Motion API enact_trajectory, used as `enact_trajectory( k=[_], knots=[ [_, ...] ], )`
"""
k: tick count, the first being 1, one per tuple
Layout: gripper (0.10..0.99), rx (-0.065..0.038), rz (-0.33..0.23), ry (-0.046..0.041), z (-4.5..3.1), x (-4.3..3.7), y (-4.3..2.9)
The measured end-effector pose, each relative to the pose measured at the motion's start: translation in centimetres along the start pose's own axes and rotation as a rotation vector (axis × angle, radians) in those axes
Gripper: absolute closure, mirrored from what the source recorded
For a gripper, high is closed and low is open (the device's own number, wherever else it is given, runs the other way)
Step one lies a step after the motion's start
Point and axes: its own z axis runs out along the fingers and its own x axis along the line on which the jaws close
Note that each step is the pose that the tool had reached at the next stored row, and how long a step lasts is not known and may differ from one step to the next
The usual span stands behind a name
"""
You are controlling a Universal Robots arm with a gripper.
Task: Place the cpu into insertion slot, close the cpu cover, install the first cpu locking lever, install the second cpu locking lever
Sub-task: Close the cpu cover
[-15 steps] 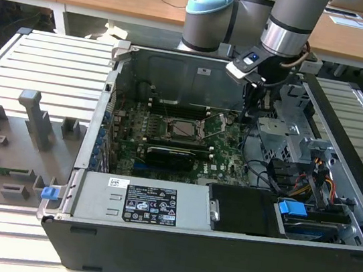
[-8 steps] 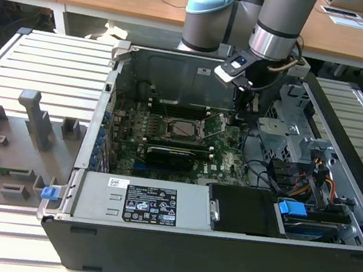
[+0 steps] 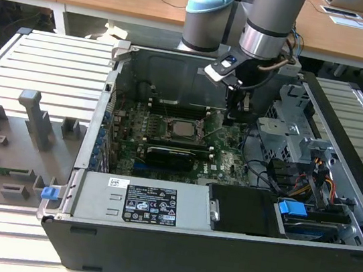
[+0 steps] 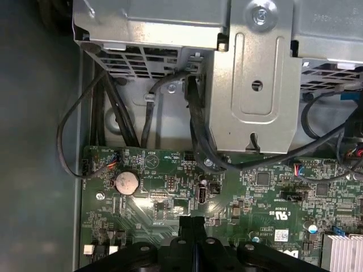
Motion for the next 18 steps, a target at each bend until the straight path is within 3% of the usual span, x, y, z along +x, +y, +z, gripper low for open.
enact_trajectory(
  k=[5, 11, 18],
  knots=[
    [0.980, 0.000, 0.000, 0.0000, 0.02, 0.02, -0.33],
    [0.980, 0.000, 0.000, -0.0001, 0.09, 0.07, -1.43],
    [0.980, 0.000, 0.000, -0.0001, 0.11, 0.10, -2.03]
  ],
)
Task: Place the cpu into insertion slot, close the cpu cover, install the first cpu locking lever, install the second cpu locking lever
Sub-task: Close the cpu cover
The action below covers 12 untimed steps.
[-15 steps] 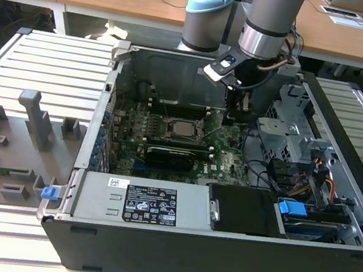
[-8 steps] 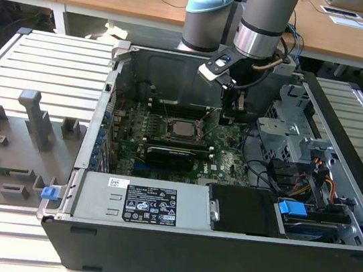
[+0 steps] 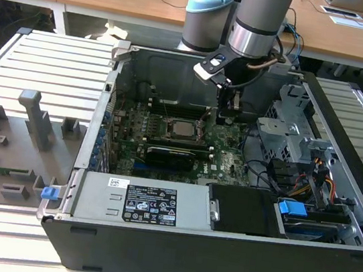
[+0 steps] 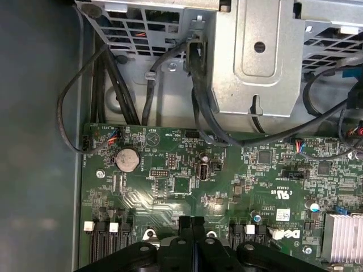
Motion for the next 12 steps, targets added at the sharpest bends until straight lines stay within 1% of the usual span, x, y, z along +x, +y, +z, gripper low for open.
enact_trajectory(
  k=[2, 12],
  knots=[
    [0.980, 0.000, 0.000, 0.0001, 0.01, 0.01, -0.26],
    [0.980, 0.000, 0.000, 0.0000, 0.03, 0.05, -1.06]
  ],
)
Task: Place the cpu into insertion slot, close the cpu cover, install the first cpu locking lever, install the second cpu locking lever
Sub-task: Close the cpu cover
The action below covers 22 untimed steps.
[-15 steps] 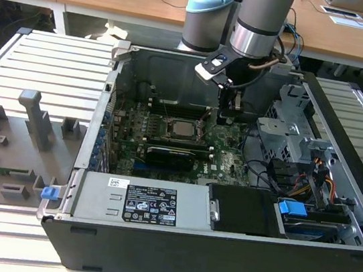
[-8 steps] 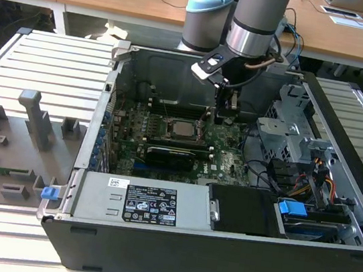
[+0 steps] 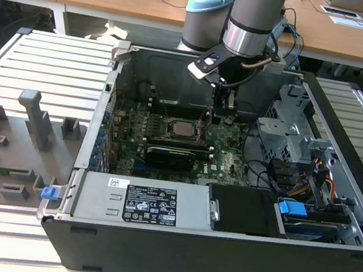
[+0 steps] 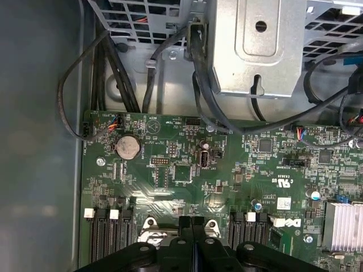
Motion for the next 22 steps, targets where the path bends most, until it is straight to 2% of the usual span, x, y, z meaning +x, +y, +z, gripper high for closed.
enact_trajectory(
  k=[4, 7, 14, 22],
  knots=[
    [0.980, 0.000, 0.000, 0.0000, 0.01, 0.01, -0.29],
    [0.980, 0.000, 0.000, 0.0000, 0.03, 0.04, -0.85],
    [0.980, 0.000, 0.000, 0.0000, 0.05, 0.08, -1.55],
    [0.980, 0.000, 0.000, 0.0000, 0.09, 0.14, -2.79]
  ],
)
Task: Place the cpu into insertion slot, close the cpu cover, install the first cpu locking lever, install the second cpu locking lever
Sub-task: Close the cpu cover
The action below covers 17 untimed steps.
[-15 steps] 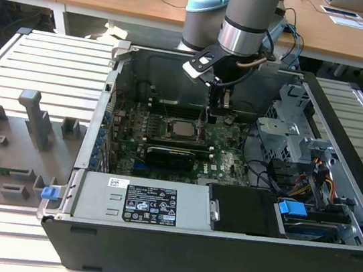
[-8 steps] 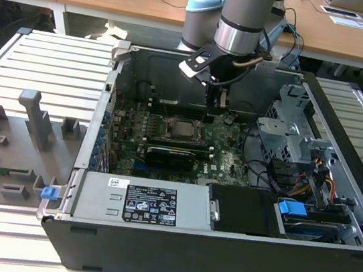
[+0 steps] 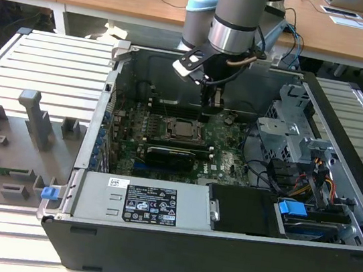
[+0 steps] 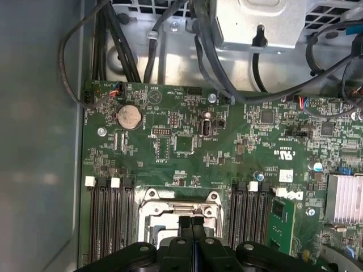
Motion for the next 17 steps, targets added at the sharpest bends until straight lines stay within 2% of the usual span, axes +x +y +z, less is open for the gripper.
enact_trajectory(
  k=[2, 5, 17],
  knots=[
    [0.980, 0.000, 0.000, 0.0001, 0.02, 0.03, -0.66],
    [0.980, 0.000, 0.000, 0.0000, 0.04, 0.06, -1.27],
    [0.980, 0.000, 0.000, 0.0000, 0.10, 0.13, -2.69]
  ],
)
